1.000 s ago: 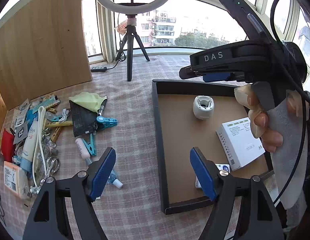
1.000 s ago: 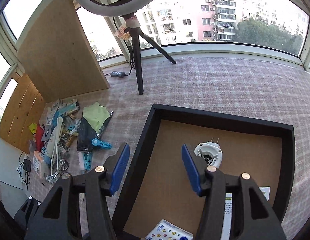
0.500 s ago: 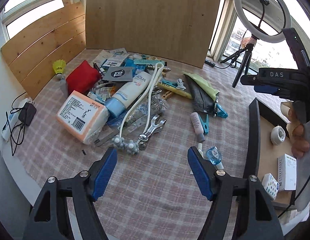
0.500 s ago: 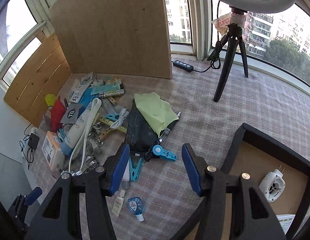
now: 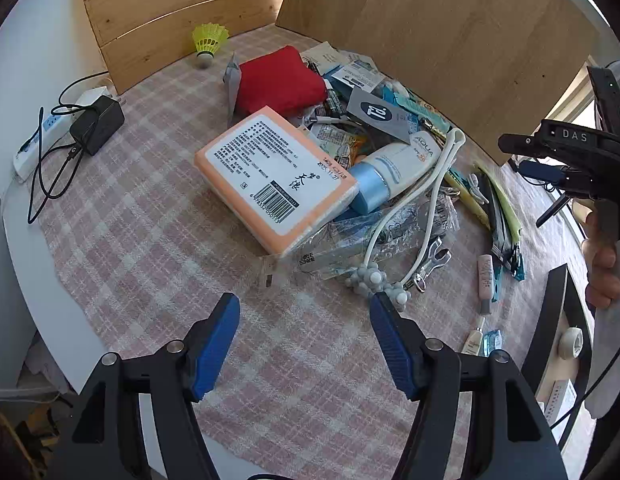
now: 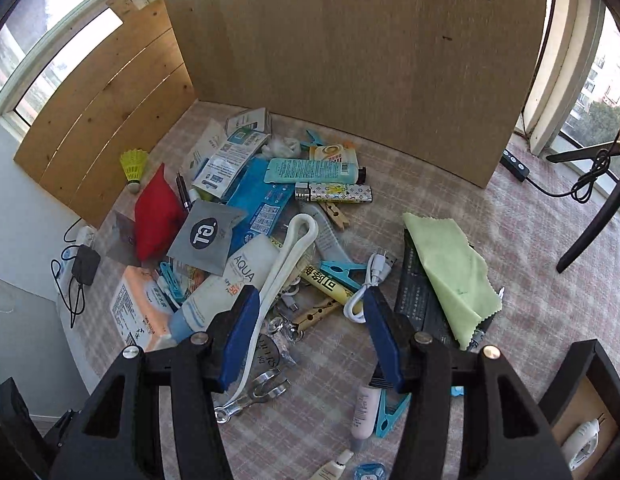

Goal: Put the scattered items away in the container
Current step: 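Grasp the white cable with the right gripper while the left gripper grasps the grey massage roller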

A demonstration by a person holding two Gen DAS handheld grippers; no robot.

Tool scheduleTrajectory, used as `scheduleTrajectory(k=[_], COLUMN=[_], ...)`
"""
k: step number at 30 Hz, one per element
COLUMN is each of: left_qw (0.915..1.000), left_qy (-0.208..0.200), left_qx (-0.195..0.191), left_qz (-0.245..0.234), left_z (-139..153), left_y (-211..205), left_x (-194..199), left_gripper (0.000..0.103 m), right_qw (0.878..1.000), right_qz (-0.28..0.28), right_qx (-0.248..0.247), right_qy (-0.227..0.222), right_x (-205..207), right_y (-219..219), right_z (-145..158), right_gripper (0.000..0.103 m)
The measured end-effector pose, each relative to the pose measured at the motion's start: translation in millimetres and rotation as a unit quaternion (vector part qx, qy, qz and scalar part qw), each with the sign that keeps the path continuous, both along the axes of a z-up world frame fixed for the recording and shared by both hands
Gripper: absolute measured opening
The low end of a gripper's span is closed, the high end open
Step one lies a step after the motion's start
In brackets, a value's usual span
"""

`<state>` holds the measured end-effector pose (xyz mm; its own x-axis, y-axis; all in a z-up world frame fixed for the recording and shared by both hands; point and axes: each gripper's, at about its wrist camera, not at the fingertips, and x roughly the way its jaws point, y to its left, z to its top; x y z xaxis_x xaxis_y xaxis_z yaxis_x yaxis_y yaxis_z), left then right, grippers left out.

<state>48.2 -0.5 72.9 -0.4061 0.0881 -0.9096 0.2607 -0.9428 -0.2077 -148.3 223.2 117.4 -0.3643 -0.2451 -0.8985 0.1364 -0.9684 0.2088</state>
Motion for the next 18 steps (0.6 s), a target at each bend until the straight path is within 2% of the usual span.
scheduleTrajectory(k=[3, 6, 9, 14, 18], left_qw=[0.9997, 0.999, 0.9986, 0.9967, 0.9966], left_qy=[-0.011, -0.028, -0.038, -0.064, -0.07], left_qx=[0.02, 0.035, 0.034, 0.049, 0.043], left_qz=[-0.004, 0.003, 0.008, 0.01, 0.008], left_z=[-7, -14, -20, -34, -40], left_y=[5, 9, 14, 23, 31], left_x=[-6, -15, -26, -37, -41], left_gripper=[0.063, 0.062, 0.059, 0.055, 0.053], right_qw=[1.0, 0.998, 0.996, 0.996, 0.996], right_qz=[-0.012, -0.03, -0.039, -0.03, -0.023], right_qx=[0.0, -0.036, -0.052, -0.042, -0.041], right_qy=[-0.022, -0.05, -0.064, -0.069, -0.074], right_x=[-18, -32, -42, -49, -53], right_y=[-2, 2, 2, -8, -15], right_z=[-18, -36, -48, -57, -63], right_gripper=[0.054, 0.054, 0.054, 0.054, 0.053])
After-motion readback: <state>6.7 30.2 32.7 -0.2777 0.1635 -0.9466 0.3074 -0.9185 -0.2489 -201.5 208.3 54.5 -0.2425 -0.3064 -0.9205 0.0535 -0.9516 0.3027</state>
